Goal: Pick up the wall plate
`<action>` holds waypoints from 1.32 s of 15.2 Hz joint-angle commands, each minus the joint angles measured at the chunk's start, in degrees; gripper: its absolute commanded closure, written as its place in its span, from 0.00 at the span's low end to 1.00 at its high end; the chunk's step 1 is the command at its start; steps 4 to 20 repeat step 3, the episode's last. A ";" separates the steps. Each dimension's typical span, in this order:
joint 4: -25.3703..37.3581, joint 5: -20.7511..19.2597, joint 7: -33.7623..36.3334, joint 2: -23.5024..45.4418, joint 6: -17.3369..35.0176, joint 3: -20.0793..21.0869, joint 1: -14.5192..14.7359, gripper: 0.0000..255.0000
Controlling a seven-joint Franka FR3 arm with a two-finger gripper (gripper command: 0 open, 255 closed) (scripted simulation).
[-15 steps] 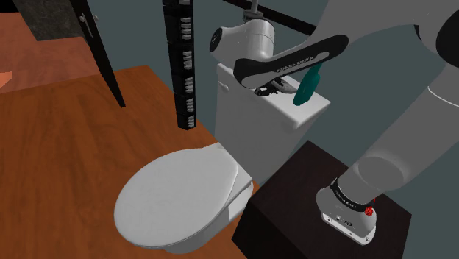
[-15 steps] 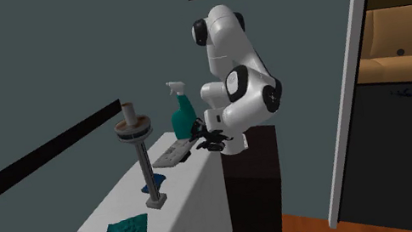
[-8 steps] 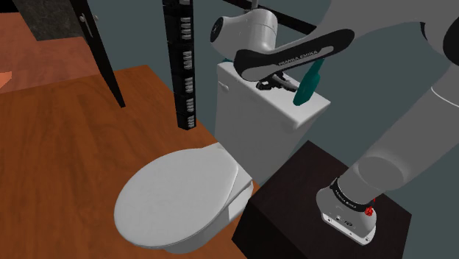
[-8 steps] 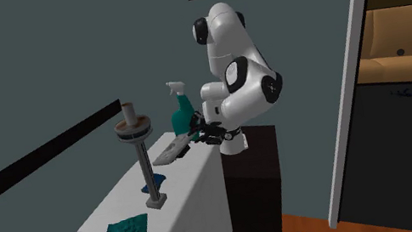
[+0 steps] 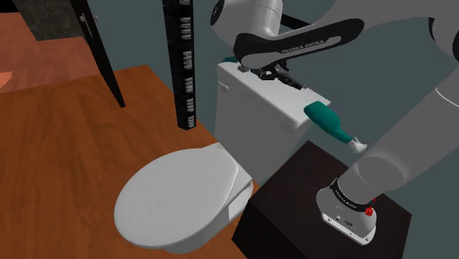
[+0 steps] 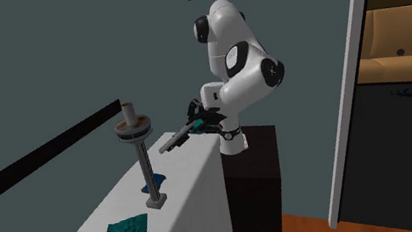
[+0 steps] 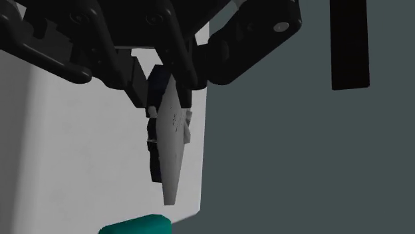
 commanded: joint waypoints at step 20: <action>1.17 -0.17 -1.08 -0.39 -1.11 -0.01 -0.02 1.00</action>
